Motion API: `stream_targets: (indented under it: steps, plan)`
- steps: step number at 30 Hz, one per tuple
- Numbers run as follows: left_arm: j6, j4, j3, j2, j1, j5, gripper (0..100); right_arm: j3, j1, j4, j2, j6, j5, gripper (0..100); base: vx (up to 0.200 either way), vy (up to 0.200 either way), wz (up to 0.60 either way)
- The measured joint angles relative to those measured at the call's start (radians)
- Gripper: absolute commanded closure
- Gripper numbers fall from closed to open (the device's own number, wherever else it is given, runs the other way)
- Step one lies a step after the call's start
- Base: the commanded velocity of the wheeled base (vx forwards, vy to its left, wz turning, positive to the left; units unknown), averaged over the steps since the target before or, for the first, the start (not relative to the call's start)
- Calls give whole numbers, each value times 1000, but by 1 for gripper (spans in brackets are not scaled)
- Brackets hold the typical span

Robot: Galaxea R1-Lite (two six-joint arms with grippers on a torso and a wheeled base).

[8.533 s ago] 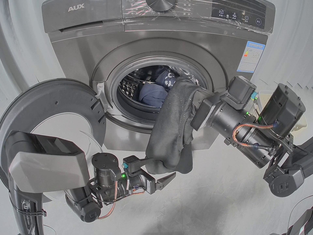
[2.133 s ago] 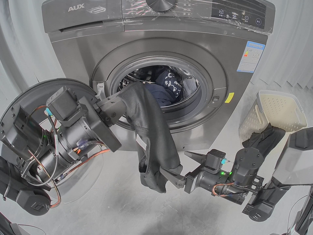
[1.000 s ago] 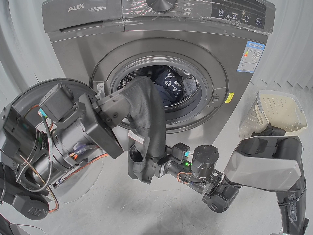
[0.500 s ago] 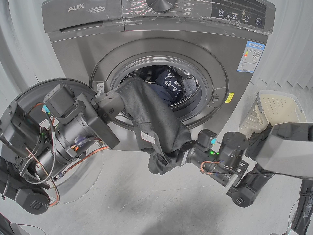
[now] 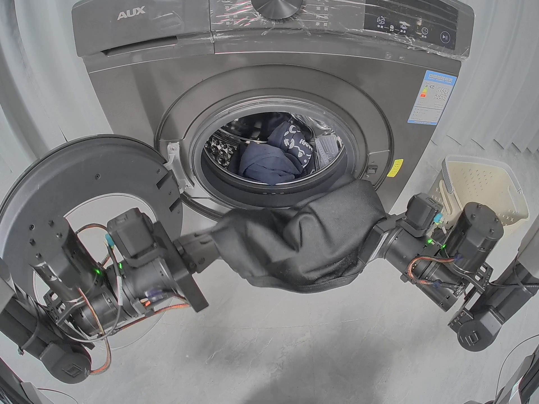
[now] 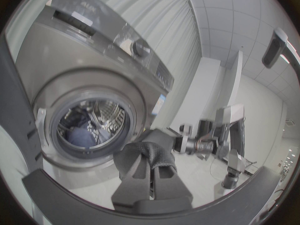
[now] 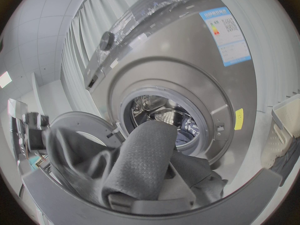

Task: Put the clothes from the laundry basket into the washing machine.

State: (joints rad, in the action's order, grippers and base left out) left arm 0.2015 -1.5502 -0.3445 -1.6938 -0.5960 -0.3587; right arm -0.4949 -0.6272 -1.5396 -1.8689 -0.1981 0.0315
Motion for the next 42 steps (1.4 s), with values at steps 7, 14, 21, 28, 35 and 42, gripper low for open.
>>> stream_targets:
  steps: [7,14,21,28,35,42]
  plan:
    - [-128,0,64,-80,1,-11,100,1,-30,0,43,-3,0,100,0,0,0]
    - [-191,1,78,-163,26,-10,0,-2,-36,0,52,-3,0,100,0,0,0]
    - [-197,0,88,-191,35,-6,0,-10,-32,0,57,0,1,100,0,0,0]
    - [-222,-1,221,-201,8,-4,0,-38,-10,3,56,1,1,100,0,0,0]
    - [-254,0,278,-211,-26,-12,0,-82,-1,11,46,4,3,100,0,0,0]
    - [-246,-1,160,-234,-44,-7,0,-89,-12,13,34,8,4,100,0,0,0]
